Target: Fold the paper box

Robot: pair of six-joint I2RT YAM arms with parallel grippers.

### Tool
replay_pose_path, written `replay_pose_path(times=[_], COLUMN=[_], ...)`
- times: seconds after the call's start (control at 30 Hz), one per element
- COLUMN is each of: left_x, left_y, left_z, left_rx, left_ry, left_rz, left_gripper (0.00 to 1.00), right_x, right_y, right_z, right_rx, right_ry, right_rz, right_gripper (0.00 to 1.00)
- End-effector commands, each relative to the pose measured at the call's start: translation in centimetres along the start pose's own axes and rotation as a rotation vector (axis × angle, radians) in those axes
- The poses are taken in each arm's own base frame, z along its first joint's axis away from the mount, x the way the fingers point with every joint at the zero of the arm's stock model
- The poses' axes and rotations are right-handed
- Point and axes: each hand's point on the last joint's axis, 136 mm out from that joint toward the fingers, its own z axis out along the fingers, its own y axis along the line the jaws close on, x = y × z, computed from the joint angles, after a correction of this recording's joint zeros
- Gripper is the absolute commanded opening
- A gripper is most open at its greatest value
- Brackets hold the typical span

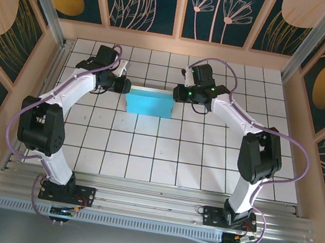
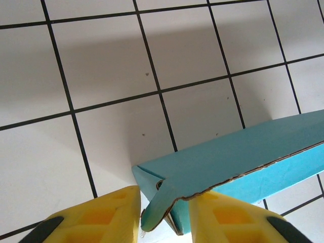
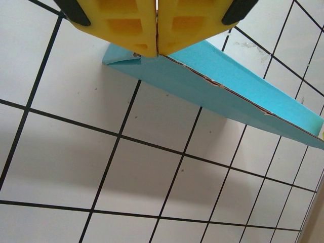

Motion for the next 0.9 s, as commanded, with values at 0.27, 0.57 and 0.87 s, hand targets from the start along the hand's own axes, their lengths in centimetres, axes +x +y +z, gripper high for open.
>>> replay_pose_path(times=[0.27, 0.57, 0.87], left_x=[-2.1, -2.0, -1.4], left_y=[-1.0, -1.2, -1.8], left_z=[-1.7, -1.7, -1.2], left_rx=[0.016, 0.029, 0.077], left_ry=[-0.072, -0.072, -0.059], left_rz=[0.028, 0.020, -0.022], left_gripper=[0.25, 0.14, 0.06], right_x=[-1.1, -1.1, -1.2], right_y=[0.6, 0.7, 1.0], right_z=[-0.7, -0.7, -0.7], right_rx=[-0.019, -0.020, -0.030], right_ry=[-0.026, -0.025, -0.028], right_rz=[-0.016, -0.011, 0.020], right_gripper=[0.08, 0.08, 0.06])
